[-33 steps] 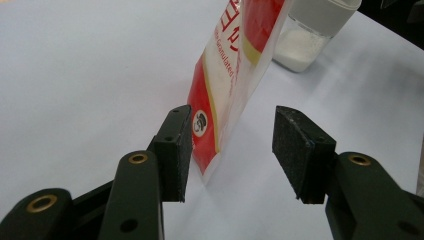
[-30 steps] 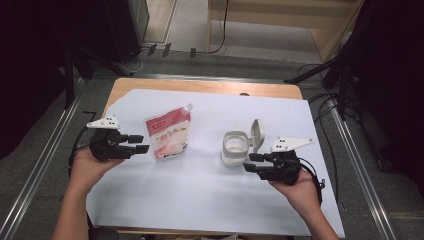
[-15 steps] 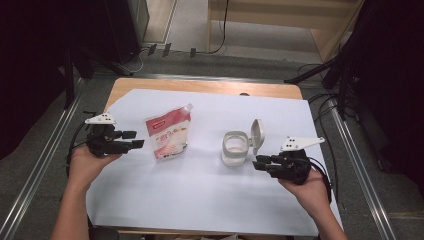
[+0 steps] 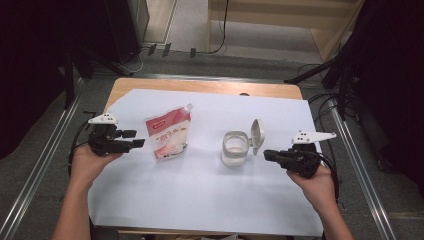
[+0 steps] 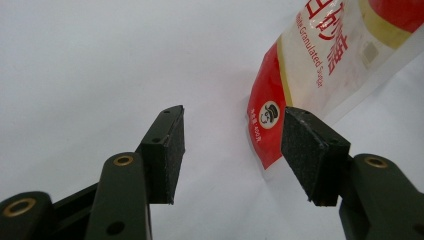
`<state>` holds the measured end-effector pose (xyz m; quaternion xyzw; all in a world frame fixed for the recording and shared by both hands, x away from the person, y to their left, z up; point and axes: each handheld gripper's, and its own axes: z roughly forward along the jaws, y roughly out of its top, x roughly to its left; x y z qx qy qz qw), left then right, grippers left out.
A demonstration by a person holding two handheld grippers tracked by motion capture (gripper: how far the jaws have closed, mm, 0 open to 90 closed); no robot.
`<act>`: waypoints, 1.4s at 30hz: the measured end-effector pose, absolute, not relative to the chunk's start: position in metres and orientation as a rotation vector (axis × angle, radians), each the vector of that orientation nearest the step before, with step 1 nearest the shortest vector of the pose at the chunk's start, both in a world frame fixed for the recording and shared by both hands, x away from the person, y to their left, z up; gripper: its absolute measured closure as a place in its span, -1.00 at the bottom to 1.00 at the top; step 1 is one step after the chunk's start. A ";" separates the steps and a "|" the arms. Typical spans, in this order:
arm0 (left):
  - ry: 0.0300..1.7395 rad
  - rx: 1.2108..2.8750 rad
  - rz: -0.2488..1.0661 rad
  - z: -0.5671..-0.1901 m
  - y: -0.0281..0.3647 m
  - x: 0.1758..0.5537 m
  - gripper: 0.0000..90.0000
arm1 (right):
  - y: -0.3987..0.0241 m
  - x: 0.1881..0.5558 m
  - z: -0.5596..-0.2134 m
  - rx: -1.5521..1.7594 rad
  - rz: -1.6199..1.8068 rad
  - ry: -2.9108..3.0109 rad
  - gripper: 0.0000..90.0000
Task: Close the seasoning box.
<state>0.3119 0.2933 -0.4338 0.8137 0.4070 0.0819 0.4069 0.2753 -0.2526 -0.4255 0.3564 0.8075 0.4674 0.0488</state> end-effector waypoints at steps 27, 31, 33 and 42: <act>1.014 2.053 0.209 -0.435 0.290 0.311 0.00 | -0.244 0.328 -0.425 1.209 1.421 2.385 1.00; 1.007 2.043 0.222 -0.434 0.293 0.309 0.01 | -0.235 0.336 -0.420 1.190 1.404 2.397 1.00; 1.017 2.040 0.219 -0.434 0.293 0.309 0.01 | -0.233 0.339 -0.420 1.200 1.404 2.397 1.00; 1.021 2.050 0.212 -0.435 0.293 0.310 0.01 | -0.228 0.339 -0.423 1.204 1.424 2.395 1.00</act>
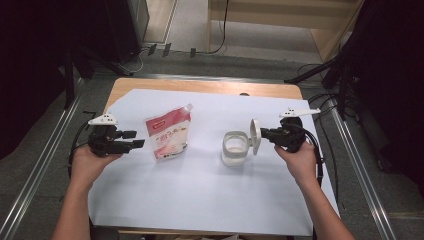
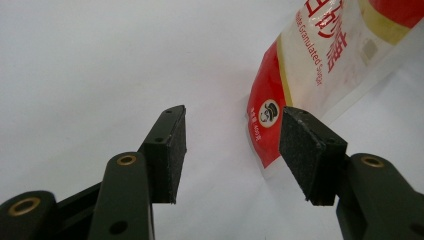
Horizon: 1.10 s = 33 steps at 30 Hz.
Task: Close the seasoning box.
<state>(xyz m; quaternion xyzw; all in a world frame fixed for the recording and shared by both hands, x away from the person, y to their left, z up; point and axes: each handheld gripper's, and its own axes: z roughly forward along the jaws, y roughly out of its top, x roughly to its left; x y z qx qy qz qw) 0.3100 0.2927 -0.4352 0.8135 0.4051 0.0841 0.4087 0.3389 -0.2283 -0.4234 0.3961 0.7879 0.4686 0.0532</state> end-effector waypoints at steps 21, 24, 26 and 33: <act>1.021 2.073 0.174 -0.439 0.291 0.313 0.01 | -0.202 0.323 -0.412 1.042 1.432 2.426 0.56; 1.020 2.076 0.178 -0.438 0.291 0.313 0.01 | -0.204 0.323 -0.412 1.042 1.445 2.408 0.46; 1.018 2.069 0.180 -0.438 0.290 0.313 0.01 | -0.206 0.322 -0.412 1.053 1.440 2.408 0.44; 1.026 2.077 0.184 -0.439 0.289 0.314 0.00 | -0.218 0.322 -0.415 1.092 1.456 2.357 0.26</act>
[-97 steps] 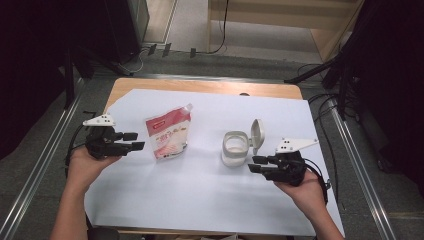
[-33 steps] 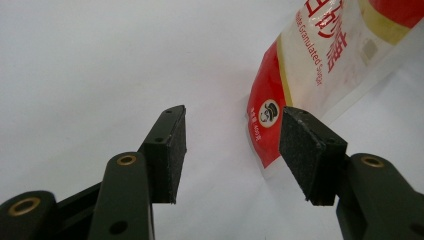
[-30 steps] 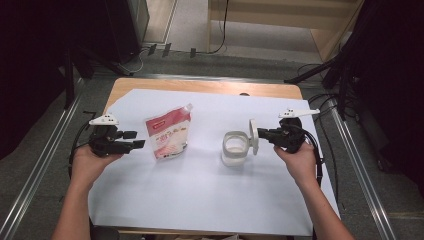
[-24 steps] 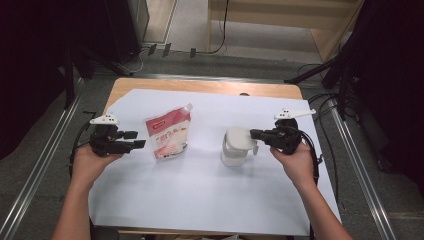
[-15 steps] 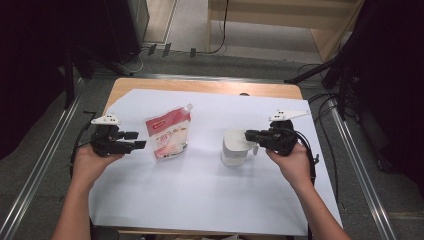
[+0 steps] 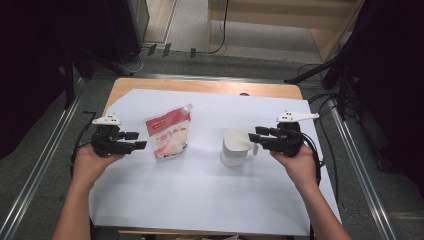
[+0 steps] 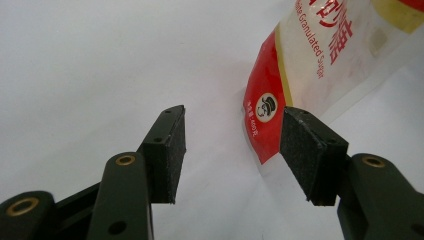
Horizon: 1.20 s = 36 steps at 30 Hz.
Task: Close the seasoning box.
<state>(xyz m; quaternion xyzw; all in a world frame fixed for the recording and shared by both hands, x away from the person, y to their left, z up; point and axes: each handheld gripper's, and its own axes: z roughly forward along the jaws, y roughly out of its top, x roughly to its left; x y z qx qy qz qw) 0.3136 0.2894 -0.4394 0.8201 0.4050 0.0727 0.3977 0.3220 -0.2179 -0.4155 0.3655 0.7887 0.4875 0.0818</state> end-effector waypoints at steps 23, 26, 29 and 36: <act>1.018 2.080 0.194 -0.439 0.288 0.312 0.00 | -0.265 0.319 -0.430 1.199 1.421 2.231 0.09; 1.018 2.077 0.190 -0.438 0.288 0.312 0.00 | -0.269 0.318 -0.434 1.215 1.402 2.225 0.07; 1.020 2.084 0.189 -0.438 0.289 0.312 -0.01 | -0.276 0.315 -0.438 1.252 1.398 2.213 0.02; 1.014 2.081 0.196 -0.439 0.287 0.311 -0.01 | -0.289 0.307 -0.448 1.288 1.379 2.184 -0.04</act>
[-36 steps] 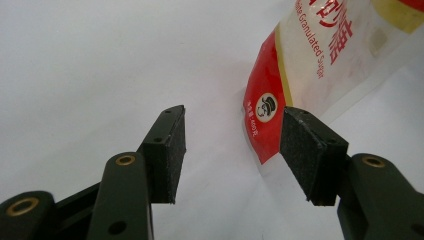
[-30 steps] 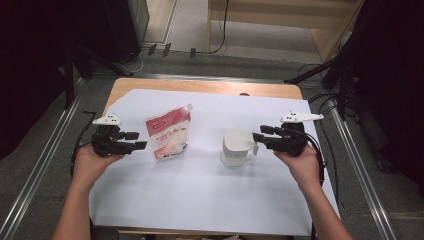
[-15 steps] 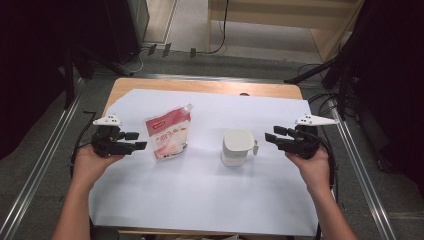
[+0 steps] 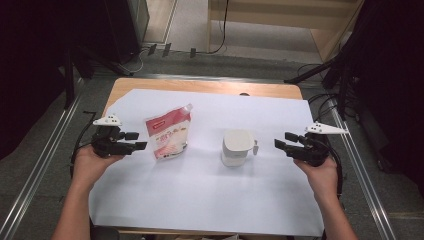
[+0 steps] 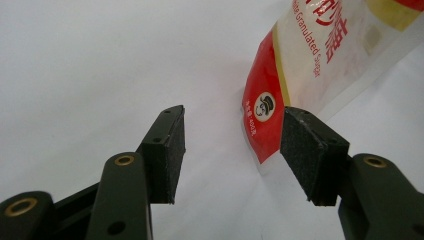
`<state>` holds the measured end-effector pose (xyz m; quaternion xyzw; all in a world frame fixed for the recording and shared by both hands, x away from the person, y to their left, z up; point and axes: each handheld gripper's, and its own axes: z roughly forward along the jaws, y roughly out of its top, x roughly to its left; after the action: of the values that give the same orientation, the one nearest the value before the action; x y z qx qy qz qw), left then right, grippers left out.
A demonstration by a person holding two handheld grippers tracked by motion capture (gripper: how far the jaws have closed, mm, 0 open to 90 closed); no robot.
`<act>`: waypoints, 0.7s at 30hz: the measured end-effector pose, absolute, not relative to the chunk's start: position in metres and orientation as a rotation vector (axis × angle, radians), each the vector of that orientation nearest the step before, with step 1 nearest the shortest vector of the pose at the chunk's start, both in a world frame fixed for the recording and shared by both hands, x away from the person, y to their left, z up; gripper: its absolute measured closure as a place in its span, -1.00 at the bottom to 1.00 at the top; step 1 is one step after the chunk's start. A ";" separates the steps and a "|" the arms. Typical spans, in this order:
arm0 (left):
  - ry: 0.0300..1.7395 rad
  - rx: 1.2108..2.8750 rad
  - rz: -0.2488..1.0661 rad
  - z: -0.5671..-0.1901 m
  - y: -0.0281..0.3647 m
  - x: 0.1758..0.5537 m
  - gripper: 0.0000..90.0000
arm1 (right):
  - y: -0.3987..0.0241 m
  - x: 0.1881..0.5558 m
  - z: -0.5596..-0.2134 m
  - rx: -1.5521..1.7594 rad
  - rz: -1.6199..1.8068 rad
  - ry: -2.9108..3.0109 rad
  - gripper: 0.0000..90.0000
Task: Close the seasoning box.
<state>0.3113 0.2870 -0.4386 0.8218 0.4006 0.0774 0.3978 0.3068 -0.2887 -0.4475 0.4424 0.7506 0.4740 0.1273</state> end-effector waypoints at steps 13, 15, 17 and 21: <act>1.021 2.077 0.191 -0.441 0.285 0.315 -0.02 | -0.288 0.317 -0.463 1.313 1.351 2.205 -0.03; 1.018 2.077 0.189 -0.441 0.286 0.315 -0.02 | -0.288 0.319 -0.464 1.310 1.350 2.204 -0.03; 1.021 2.072 0.190 -0.441 0.286 0.315 -0.03 | -0.288 0.319 -0.465 1.317 1.355 2.200 -0.03; 1.023 2.073 0.193 -0.441 0.286 0.315 -0.03 | -0.289 0.320 -0.465 1.325 1.346 2.193 -0.01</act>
<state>0.3152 0.2857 -0.4412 0.8192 0.4044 0.0765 0.3994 0.3204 -0.2892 -0.4653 0.4544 0.7519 0.4616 0.1232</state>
